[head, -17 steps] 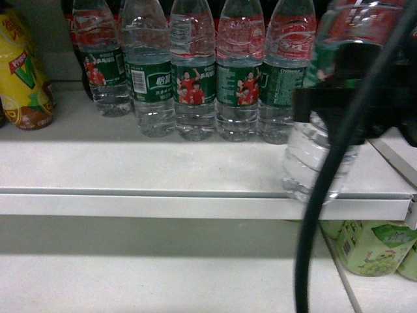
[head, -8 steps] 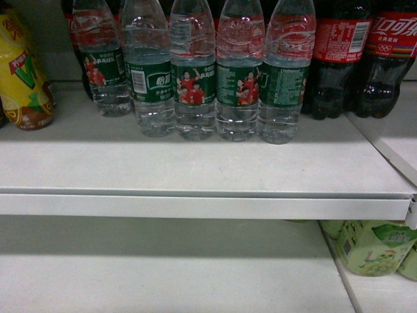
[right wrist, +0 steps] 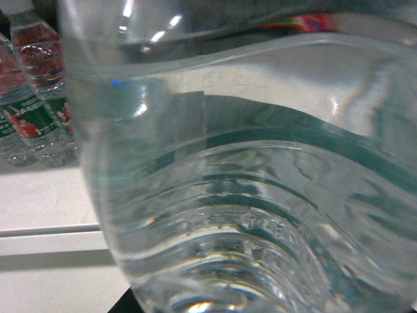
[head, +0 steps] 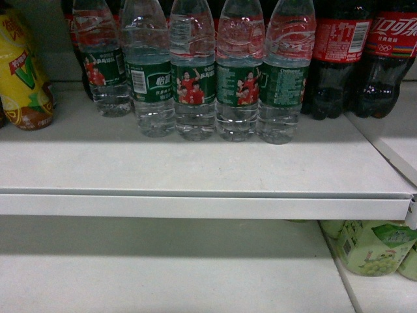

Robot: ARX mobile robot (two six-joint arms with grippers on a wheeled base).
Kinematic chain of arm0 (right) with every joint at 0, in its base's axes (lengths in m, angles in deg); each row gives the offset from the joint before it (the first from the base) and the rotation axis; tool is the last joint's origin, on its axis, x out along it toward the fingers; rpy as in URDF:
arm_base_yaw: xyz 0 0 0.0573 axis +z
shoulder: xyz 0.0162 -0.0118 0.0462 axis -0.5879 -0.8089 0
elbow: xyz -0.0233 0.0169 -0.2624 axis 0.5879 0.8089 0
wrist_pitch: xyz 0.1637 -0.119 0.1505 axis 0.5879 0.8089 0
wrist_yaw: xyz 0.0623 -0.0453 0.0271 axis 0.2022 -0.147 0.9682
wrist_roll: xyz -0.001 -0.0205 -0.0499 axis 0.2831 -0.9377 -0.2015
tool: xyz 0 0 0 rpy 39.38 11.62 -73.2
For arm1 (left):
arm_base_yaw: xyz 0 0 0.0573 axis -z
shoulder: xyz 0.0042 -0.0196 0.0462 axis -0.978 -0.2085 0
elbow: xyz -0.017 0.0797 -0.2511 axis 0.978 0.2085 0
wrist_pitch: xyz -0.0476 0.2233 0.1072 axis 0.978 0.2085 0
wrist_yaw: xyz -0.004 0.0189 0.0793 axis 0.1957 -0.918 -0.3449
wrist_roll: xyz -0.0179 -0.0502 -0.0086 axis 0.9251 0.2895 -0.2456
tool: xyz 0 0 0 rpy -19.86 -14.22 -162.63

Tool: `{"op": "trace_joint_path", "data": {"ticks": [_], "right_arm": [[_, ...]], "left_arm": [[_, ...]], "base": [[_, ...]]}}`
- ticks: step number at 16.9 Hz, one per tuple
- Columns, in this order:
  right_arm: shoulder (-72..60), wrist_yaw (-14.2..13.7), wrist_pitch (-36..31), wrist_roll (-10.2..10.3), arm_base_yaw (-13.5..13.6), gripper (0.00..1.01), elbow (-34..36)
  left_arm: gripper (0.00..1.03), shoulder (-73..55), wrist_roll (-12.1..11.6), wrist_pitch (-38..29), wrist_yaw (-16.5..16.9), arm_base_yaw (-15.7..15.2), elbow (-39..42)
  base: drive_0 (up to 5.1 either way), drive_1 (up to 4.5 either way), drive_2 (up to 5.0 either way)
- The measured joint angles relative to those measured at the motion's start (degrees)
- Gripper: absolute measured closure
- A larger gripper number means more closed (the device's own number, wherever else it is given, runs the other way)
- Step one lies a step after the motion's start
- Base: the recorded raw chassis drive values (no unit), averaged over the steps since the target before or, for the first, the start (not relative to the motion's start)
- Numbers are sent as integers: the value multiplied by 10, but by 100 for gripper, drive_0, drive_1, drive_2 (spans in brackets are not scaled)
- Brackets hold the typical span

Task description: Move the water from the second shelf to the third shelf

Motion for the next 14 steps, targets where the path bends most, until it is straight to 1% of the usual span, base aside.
{"op": "trace_joint_path", "data": {"ticks": [8, 14], "right_arm": [[7, 0, -2, 6, 0, 62, 0], [7, 1, 2, 7, 0, 62, 3]], "left_arm": [[5, 0, 0, 0, 0, 0, 0], [5, 0, 0, 2, -1, 0, 0]], "base": [[0, 0, 0], [0, 0, 0]]}}
